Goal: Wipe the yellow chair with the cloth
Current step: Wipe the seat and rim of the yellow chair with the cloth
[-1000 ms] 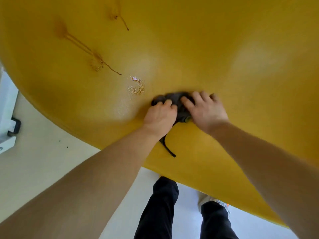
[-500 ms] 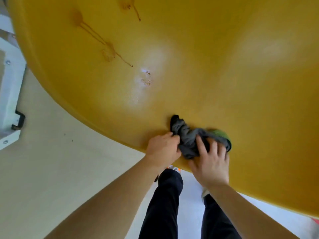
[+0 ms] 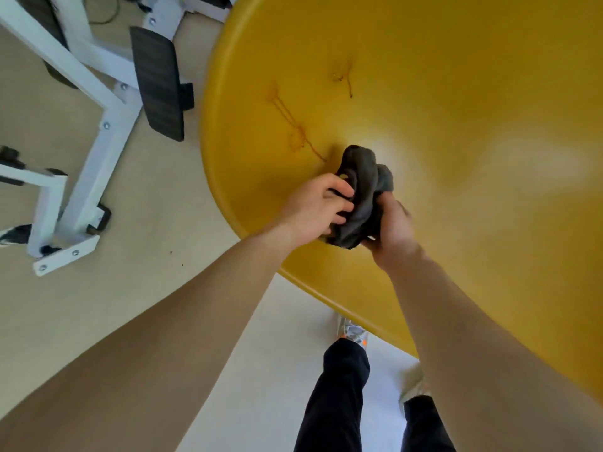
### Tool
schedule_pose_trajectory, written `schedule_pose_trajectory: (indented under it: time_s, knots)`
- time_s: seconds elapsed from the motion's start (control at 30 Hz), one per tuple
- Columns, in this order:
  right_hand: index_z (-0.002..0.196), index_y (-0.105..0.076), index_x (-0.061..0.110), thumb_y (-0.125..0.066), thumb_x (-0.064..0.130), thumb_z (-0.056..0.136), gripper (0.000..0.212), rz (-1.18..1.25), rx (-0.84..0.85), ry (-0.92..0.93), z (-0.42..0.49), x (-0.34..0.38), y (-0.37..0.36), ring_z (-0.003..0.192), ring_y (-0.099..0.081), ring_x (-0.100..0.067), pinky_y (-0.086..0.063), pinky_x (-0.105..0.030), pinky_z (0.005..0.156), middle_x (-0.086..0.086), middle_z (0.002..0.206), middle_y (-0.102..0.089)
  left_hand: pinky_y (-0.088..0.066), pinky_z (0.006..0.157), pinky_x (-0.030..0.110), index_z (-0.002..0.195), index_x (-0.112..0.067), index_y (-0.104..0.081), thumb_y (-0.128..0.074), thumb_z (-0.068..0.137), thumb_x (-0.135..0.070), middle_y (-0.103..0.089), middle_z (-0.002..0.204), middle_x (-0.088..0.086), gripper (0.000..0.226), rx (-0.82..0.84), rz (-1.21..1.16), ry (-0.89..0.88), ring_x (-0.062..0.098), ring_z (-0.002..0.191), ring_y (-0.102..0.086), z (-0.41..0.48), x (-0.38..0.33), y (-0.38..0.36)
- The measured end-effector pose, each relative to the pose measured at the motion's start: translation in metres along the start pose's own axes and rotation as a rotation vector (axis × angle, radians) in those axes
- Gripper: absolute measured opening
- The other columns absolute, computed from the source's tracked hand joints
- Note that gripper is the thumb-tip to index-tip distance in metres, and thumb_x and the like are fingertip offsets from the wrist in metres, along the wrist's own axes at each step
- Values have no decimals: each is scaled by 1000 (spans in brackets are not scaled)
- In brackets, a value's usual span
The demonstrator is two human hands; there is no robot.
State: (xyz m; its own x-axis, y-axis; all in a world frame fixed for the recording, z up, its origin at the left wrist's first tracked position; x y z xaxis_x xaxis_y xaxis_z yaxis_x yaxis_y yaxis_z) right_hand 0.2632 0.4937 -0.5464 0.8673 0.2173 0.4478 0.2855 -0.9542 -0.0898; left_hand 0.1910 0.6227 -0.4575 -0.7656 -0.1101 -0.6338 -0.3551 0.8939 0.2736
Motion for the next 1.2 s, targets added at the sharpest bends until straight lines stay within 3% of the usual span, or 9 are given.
schedule_pose_trajectory:
  time_s: [0.13,0.23,0.33,0.43,0.57,0.7,0.87,1.07,1.2]
  knots:
    - [88,-55,20,-54,18,79,9,-63,-430,440,-1,28,10,77,-54,-22,-51,-38,76,-2,85,-58,-43,77,27,102,-19,-62,-54,87,-8,-65,105,-4,20,-757,531,-540,12,95,-56,-39,-55,95]
    - [136,-53,35,-56,48,78,60,-531,-352,383,24,22,-7,127,-45,-34,-34,-50,112,-8,140,-46,-39,87,28,114,-9,-57,-57,82,-13,-58,117,10,32,-1167,532,-581,23,106,-52,-48,-54,146]
    - [151,-31,42,-55,61,87,71,-882,-267,320,44,6,-46,143,-16,-39,-21,-54,116,-5,161,-17,-43,83,25,124,-23,-53,-41,101,-33,-57,114,-2,28,-975,215,-377,10,98,-56,-13,-27,168]
    - [144,-36,35,-57,56,87,64,-786,-408,331,48,11,-66,138,-20,-43,-25,-53,110,-7,155,-25,-43,69,23,93,-52,-43,-20,105,-51,-53,87,-16,26,-659,-144,-170,3,75,-53,12,-2,154]
    - [126,-46,28,-58,47,86,45,-657,-284,389,42,19,-105,123,-43,-40,-34,-53,108,-8,136,-46,-44,66,20,86,-52,-41,-20,104,-52,-53,82,-18,27,-665,-192,-172,2,74,-54,15,1,151]
    - [102,-52,23,-58,18,90,14,-202,37,537,-3,60,-180,83,-55,-14,-47,-36,78,4,89,-55,-46,75,23,88,-52,-42,-21,104,-52,-50,82,-22,26,-663,-196,-121,-1,77,-53,19,6,151]
    - [120,-52,18,-60,26,86,36,-479,62,1029,-28,83,-205,94,-56,-20,-47,-32,80,-5,107,-55,-48,78,24,86,-52,-44,-21,104,-53,-53,83,-21,29,-736,-181,-116,0,82,-58,18,5,154]
    - [140,-38,28,-47,52,89,57,-1189,-309,505,34,-48,-87,118,-39,-41,-40,-52,92,-17,135,-36,-45,66,20,80,-49,-42,-21,105,-49,-49,74,-16,33,-710,-193,-114,0,67,-51,21,7,155]
    - [125,-41,13,-52,47,90,50,-1009,-299,422,27,-44,-107,118,-40,-44,-39,-55,97,-20,131,-40,-53,75,35,80,-49,-44,-23,105,-50,-53,77,-15,33,-702,-207,-112,8,73,-57,21,9,155]
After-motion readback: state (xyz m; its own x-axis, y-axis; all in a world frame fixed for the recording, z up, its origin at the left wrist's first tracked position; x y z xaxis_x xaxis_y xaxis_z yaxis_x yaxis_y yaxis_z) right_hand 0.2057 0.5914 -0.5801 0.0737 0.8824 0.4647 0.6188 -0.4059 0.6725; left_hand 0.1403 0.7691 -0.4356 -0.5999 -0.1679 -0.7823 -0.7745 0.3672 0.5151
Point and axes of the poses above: each hand's wrist, its own z-axis towards the middle knuckle, its own y-axis out of the back of the hand, x = y × z, the point moved 5 cm from there along z, towards the middle knuckle
